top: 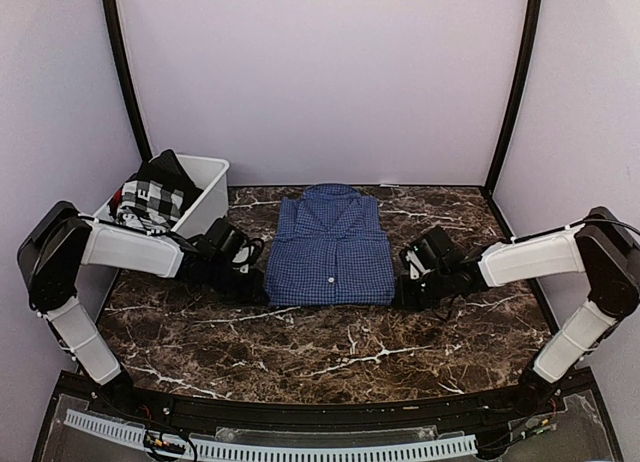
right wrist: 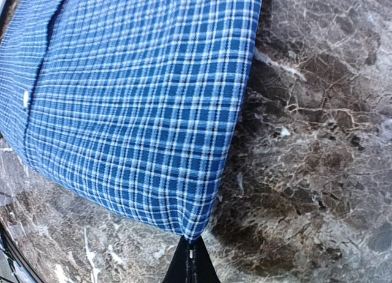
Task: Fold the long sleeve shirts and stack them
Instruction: Pick up the 2/3-rectangle-folded shirt from the center of the board, then fold the 2/3-rectangle-folded shirt at the center of the board, then adjust the square-folded shirt at the center of the board, then pick up the square-folded shirt from the center of the board, then turn over the square-folded shirt at the center of the board.
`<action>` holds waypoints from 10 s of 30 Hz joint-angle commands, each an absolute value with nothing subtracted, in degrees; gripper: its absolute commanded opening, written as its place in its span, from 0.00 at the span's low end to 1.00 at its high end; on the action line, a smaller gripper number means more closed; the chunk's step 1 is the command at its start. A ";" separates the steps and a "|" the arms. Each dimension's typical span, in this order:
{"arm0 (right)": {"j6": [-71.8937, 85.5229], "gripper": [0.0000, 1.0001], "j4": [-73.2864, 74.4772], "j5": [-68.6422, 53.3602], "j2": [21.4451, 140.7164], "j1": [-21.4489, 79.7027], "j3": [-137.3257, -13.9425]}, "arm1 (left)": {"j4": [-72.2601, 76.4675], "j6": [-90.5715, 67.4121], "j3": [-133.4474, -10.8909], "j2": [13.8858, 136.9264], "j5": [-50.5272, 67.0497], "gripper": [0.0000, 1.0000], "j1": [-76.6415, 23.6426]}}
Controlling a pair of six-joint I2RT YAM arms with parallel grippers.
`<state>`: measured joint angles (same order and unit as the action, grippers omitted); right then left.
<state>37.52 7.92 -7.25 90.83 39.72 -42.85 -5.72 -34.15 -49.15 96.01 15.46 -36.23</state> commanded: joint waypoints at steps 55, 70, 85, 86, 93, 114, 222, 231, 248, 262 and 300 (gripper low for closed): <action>33.96 0.00 1.83 -10.84 102.04 27.81 -56.17 | -8.40 -34.12 -70.54 108.14 11.11 0.00 -33.47; 35.84 0.00 -0.40 -8.02 89.48 27.99 -46.40 | -6.00 -36.62 -56.23 93.35 5.18 0.00 -33.65; 29.38 0.42 13.00 0.54 91.12 34.68 -59.57 | -11.11 -32.54 -63.70 94.89 3.96 0.66 -31.43; 29.37 0.42 13.54 1.65 91.30 36.14 -60.47 | -11.45 -32.53 -63.67 94.46 3.91 0.64 -31.92; 30.13 0.40 13.65 1.70 97.67 47.51 -67.36 | -12.71 -33.87 -62.22 92.36 7.66 0.34 -36.80; 31.57 0.45 18.12 5.01 120.36 46.84 -83.49 | -9.95 -30.07 -79.46 117.29 8.87 0.18 -34.60; 38.67 0.25 9.59 0.27 98.02 49.86 -60.50 | -37.28 -20.86 -66.88 83.73 15.21 0.00 -30.36; 38.97 0.18 9.02 -0.66 110.20 51.14 -67.81 | -42.02 -17.43 -73.97 84.05 14.74 0.00 -28.94; 45.52 0.18 -7.40 -16.53 134.53 54.31 -92.74 | -34.49 -21.07 -93.29 96.62 29.88 0.00 -33.19; 57.87 0.21 -27.19 -25.24 135.57 53.64 -88.19 | -27.45 -25.31 -92.74 100.48 30.17 0.00 -33.59; 66.90 0.07 -29.43 -27.24 134.38 58.40 -80.29 | -27.02 -25.59 -100.93 106.55 34.02 0.00 -33.04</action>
